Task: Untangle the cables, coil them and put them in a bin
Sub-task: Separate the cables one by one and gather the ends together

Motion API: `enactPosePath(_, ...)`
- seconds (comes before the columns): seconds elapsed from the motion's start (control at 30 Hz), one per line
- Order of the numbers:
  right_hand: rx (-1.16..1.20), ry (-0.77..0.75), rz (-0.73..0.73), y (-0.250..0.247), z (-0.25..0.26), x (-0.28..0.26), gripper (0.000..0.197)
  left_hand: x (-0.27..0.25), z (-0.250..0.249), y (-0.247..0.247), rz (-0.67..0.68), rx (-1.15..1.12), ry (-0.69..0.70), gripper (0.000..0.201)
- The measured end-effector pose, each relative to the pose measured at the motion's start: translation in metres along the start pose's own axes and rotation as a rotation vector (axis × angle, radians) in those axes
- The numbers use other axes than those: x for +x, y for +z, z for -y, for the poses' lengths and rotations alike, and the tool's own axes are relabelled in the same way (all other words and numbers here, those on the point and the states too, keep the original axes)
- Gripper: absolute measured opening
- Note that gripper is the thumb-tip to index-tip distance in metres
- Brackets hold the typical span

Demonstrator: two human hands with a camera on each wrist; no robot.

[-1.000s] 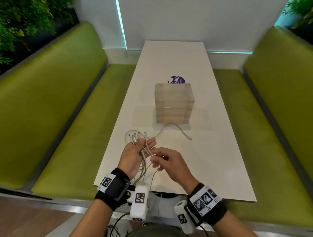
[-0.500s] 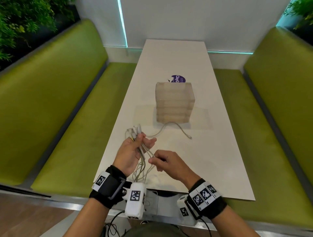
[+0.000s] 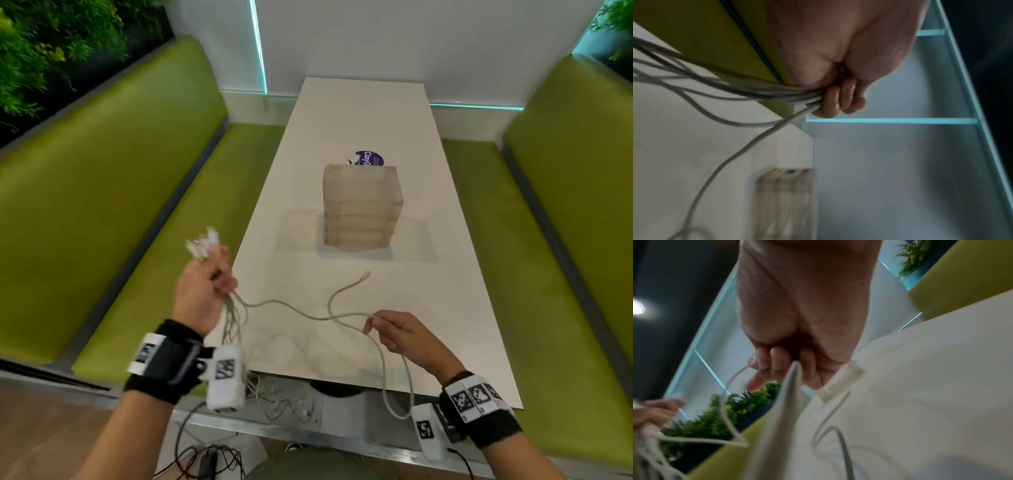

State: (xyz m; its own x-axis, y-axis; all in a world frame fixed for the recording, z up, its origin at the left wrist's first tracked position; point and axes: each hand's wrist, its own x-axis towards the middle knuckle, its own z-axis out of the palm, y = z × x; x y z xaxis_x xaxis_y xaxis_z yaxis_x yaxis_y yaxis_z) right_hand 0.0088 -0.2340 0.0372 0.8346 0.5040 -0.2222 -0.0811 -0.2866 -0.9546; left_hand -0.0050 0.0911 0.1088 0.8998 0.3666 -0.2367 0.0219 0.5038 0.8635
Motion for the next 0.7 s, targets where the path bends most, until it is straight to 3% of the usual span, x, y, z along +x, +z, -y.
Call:
enactPosePath(0.13,0.126,-0.098,-0.072,0.023,0.031,0.014,0.028,-0.024,0.056,0.036,0.142,0.200,-0.160,0.021)
enactPosePath(0.23,0.165,-0.148,-0.041,0.033,0.049,0.020,0.027,-0.035,0.076,0.050,0.270,0.266,-0.223,0.030)
enactPosePath(0.37,0.174,-0.172,-0.023,0.033,0.061,0.025,0.029,-0.041,0.078,0.054,0.389,0.379,-0.169,0.029)
enactPosePath(0.53,-0.122,-0.046,0.165,0.027,0.045,0.023,0.026,-0.026,0.052,0.043,0.186,0.211,-0.079,0.020)
enactPosePath(0.7,-0.258,0.065,0.179,0.007,0.005,0.009,0.024,0.003,0.008,-0.002,-0.114,0.005,0.051,0.020)
